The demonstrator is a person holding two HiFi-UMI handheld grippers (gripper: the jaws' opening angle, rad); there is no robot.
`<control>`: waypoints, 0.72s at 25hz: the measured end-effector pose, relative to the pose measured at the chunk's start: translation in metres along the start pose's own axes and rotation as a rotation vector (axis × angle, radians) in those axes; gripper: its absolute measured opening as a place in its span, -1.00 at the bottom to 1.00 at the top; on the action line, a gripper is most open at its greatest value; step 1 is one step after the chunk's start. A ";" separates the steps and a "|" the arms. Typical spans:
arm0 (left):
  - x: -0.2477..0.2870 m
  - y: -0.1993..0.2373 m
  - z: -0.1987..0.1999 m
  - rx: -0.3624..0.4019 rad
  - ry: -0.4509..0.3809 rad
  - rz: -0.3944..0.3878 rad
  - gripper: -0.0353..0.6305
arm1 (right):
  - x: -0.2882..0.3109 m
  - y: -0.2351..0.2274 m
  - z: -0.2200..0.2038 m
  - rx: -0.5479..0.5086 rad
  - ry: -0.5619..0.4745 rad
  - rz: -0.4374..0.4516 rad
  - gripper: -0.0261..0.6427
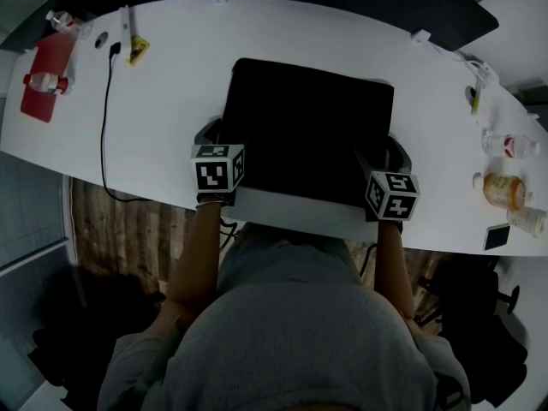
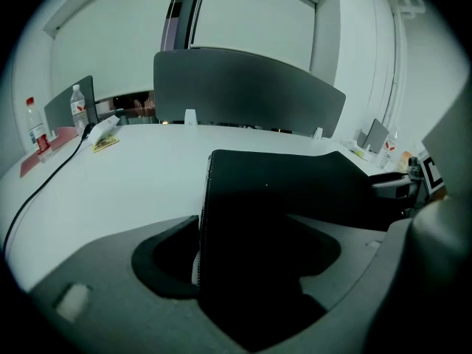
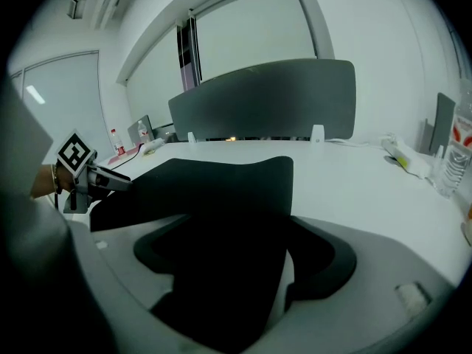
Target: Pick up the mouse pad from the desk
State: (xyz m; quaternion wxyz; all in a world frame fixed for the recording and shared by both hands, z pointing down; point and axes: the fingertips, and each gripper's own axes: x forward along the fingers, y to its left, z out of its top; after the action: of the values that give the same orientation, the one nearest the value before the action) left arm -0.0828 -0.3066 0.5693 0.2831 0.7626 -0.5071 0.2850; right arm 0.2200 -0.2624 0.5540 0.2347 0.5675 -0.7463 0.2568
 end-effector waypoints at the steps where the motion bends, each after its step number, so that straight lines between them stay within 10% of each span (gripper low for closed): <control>1: -0.001 0.000 0.001 0.000 -0.006 0.007 0.12 | 0.000 0.000 0.000 -0.001 0.000 0.001 0.20; 18: -0.002 -0.003 0.002 -0.035 -0.016 -0.001 -0.27 | 0.000 0.004 0.000 -0.014 0.003 0.010 0.22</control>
State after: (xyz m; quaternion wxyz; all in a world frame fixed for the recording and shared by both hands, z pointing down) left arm -0.0808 -0.3061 0.5659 0.2925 0.7599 -0.5139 0.2699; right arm 0.2159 -0.2616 0.5537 0.2387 0.5616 -0.7505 0.2536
